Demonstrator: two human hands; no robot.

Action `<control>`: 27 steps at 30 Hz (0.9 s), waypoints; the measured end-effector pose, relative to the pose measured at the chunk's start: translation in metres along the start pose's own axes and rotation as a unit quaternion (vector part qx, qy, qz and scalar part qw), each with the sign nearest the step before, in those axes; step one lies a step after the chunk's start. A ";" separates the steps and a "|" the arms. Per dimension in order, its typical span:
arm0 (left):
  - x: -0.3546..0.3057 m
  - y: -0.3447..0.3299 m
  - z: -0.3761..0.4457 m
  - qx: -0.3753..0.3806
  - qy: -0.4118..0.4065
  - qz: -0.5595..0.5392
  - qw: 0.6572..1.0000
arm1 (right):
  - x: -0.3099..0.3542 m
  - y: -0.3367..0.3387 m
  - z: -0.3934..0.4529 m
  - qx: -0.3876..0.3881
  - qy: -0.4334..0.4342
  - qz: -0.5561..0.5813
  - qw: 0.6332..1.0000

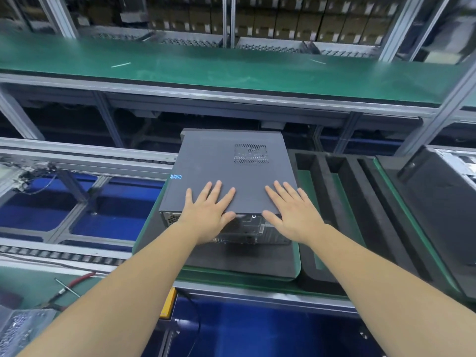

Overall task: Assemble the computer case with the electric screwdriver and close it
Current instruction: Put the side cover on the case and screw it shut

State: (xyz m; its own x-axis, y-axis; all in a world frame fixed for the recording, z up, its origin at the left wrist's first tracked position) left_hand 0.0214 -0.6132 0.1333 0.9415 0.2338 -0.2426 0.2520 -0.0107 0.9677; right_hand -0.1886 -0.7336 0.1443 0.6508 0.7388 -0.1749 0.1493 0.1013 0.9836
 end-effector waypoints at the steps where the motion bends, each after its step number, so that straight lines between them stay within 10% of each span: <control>1: 0.001 -0.001 0.002 0.000 -0.001 -0.002 1.000 | 0.000 -0.001 0.001 0.000 -0.003 -0.001 1.000; 13: 0.057 0.027 -0.006 0.002 0.154 -0.089 0.984 | -0.002 0.007 0.016 0.054 -0.068 0.119 0.989; 27: 0.066 0.031 0.099 -0.004 0.114 -0.082 0.990 | -0.012 0.004 0.113 0.077 -0.127 0.045 0.988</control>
State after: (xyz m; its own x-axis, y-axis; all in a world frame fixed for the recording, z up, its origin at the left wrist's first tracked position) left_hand 0.1131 -0.6944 0.1400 0.8129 0.4448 -0.3759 0.3946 0.0541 0.9173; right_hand -0.1122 -0.8173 0.1451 0.8299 0.5467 -0.1115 0.1811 -0.0748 0.9806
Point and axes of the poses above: each hand's wrist, its own z-axis towards the middle knuckle, its own y-axis out of the back of the hand, x = y × z, the point moved 5 cm from there along z, towards the middle knuckle, and after that the axes turned 14 degrees about -z, right-handed, at the moved point
